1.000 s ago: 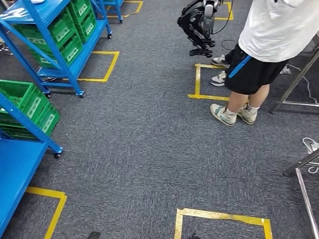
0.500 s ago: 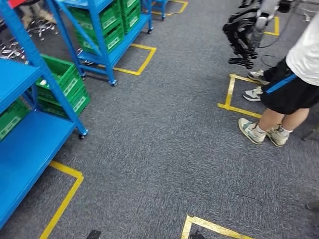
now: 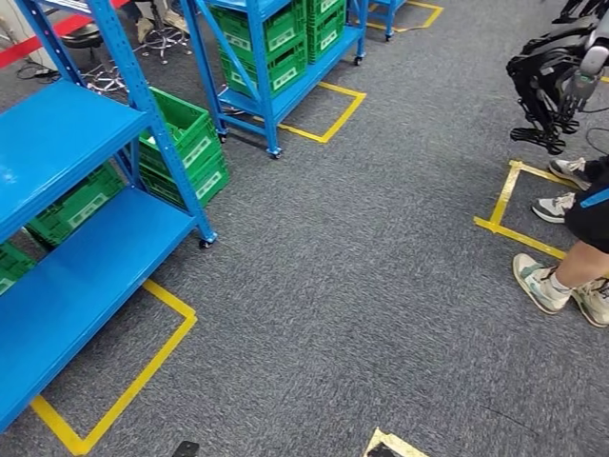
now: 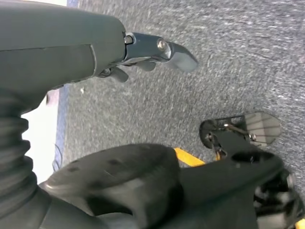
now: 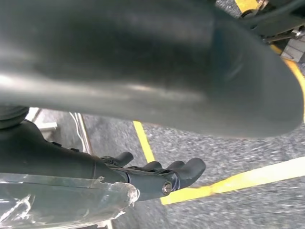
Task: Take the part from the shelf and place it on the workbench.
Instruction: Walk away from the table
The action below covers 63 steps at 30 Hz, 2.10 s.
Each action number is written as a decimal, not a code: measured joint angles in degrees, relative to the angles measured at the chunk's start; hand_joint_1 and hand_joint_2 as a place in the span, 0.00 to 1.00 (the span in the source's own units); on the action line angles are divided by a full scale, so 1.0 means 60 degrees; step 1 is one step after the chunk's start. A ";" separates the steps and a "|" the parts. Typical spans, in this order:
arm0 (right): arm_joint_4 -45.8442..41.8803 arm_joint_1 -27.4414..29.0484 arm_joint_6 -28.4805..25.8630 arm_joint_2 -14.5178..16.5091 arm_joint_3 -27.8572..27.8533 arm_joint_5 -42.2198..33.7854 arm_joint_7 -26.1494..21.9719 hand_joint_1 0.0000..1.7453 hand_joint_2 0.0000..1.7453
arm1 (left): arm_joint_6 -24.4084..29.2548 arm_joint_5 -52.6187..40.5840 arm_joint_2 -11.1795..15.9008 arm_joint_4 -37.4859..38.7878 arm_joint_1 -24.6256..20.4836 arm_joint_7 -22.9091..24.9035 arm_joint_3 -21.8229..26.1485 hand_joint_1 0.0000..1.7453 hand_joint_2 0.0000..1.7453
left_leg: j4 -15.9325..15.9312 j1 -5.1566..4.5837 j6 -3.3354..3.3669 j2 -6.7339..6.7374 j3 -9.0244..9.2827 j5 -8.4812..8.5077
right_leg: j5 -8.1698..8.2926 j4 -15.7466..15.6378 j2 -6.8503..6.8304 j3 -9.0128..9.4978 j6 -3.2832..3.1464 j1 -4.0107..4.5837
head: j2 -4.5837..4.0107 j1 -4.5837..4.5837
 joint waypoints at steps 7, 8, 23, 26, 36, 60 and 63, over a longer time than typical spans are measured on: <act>0.0000 0.0053 0.0032 -0.0012 -0.0120 -0.0082 -0.0016 0.00 0.00 | 0.0093 -0.0034 -0.0002 0.0000 -0.0009 0.0034 -0.0002 0.00 1.00 | 0.0405 -0.0022 0.0019 0.0781 -0.0057 0.0157 | -0.0085 0.0001 -0.0966 0.0063 -0.0026 0.0076 | 0.0000 -0.0050; 0.0000 0.0051 0.0035 -0.0012 -0.0138 -0.0088 -0.0020 0.00 0.00 | 0.0095 -0.0035 -0.0003 0.0000 -0.0019 0.0037 -0.0003 0.00 1.00 | -0.0158 -0.0060 0.0069 0.1050 0.0249 0.0326 | -0.0117 0.0017 -0.1064 0.0080 0.0015 0.0112 | 0.0000 -0.0065; 0.0000 0.0080 0.0087 -0.0012 -0.0242 -0.0099 -0.0017 0.00 0.00 | 0.0150 -0.0028 -0.0049 0.0000 0.0028 0.0021 -0.0009 0.00 1.00 | -0.0790 0.0017 0.0361 -0.0373 0.0519 0.0469 | -0.0248 0.0694 0.0168 -0.0239 0.0414 -0.0001 | 0.0000 0.0123; 0.0000 0.0052 0.0099 -0.0012 -0.0249 -0.0085 -0.0025 0.00 0.00 | 0.0151 0.0002 -0.0063 0.0000 0.0025 0.0016 -0.0007 0.00 1.00 | -0.0769 0.0042 0.0172 -0.0670 0.0421 0.0524 | -0.0151 0.0078 0.0479 0.0061 0.0292 -0.0023 | 0.0000 0.0125; 0.0000 0.0075 0.0056 -0.0030 -0.0363 0.0015 -0.0026 0.00 0.00 | 0.0163 0.0066 -0.0083 0.0000 -0.0011 0.0000 -0.0002 0.00 1.00 | 0.1306 0.0014 -0.0036 0.0406 -0.0617 -0.0202 | -0.0145 0.0013 -0.0792 0.0125 -0.0079 0.0071 | 0.0000 -0.0032; 0.0000 0.0042 0.0028 -0.0046 -0.0479 0.0234 -0.0047 0.00 0.00 | 0.0154 -0.0015 -0.0118 0.0000 0.0009 -0.0012 -0.0005 0.00 1.00 | -0.0437 0.0056 0.0004 -0.0508 0.0106 0.0410 | -0.0119 0.0128 0.0221 0.0040 0.0089 -0.0053 | 0.0000 0.0112; 0.0000 0.0063 0.0018 -0.0052 -0.0485 0.0256 -0.0090 0.00 0.00 | 0.0155 -0.0026 -0.0108 0.0000 -0.0058 -0.0013 -0.0006 0.00 1.00 | 0.1215 0.0021 -0.0070 0.0215 -0.0707 -0.0407 | -0.0131 0.0106 -0.0234 0.0055 -0.0035 0.0002 | 0.0000 0.0037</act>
